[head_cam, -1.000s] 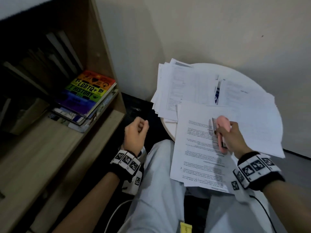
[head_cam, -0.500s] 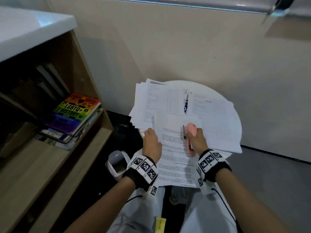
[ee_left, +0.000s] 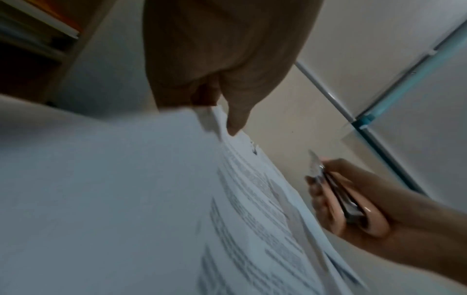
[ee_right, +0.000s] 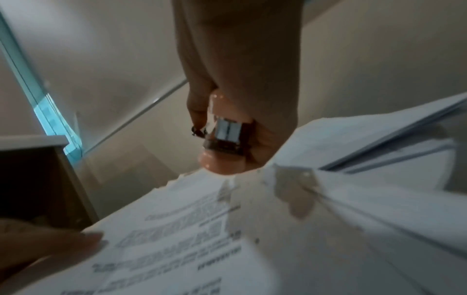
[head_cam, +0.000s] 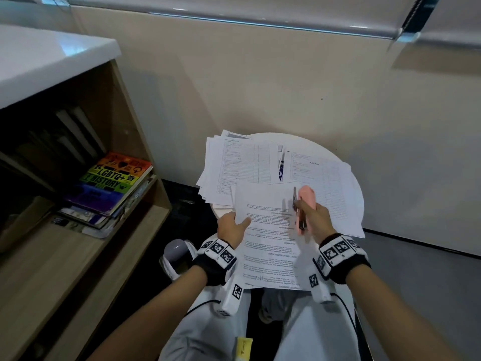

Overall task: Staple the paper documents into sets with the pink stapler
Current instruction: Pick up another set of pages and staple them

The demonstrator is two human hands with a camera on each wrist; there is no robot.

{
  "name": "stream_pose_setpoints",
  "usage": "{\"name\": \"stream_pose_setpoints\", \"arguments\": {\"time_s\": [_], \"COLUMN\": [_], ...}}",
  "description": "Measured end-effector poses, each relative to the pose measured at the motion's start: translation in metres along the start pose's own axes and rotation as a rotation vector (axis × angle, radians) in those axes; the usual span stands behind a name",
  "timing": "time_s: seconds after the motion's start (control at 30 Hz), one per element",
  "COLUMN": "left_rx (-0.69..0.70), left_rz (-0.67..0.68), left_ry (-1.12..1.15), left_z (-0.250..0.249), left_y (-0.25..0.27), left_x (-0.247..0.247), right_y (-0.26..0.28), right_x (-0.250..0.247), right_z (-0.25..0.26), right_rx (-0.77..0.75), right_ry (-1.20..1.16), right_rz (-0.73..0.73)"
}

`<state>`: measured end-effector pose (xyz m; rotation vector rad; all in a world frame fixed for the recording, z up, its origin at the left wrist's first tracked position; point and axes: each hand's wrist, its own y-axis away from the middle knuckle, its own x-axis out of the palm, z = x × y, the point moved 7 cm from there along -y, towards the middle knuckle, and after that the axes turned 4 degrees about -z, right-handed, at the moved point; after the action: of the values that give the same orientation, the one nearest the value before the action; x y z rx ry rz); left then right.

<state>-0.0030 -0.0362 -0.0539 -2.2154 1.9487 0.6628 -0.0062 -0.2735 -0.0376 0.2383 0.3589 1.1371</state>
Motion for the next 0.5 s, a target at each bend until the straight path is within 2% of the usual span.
{"name": "stream_pose_setpoints", "arguments": {"time_s": [0.13, 0.33, 0.4, 0.5], "left_rx": [-0.062, -0.093, -0.078, 0.011], "left_rz": [-0.018, 0.058, 0.079, 0.205], "left_ry": [0.102, 0.281, 0.291, 0.286], "left_z": [0.008, 0.016, 0.015, 0.004], "left_y": [-0.004, -0.008, -0.009, -0.006], "left_x": [-0.008, -0.011, -0.013, -0.008], "right_y": [0.007, 0.014, 0.016, 0.021], "right_x": [-0.035, -0.037, -0.031, -0.02], "right_z": [0.007, -0.014, -0.018, -0.02], "right_rx": [-0.068, -0.006, -0.016, -0.068], "right_ry": [0.139, 0.217, 0.232, 0.255], "right_rz": [-0.033, 0.119, 0.142, 0.172]}}
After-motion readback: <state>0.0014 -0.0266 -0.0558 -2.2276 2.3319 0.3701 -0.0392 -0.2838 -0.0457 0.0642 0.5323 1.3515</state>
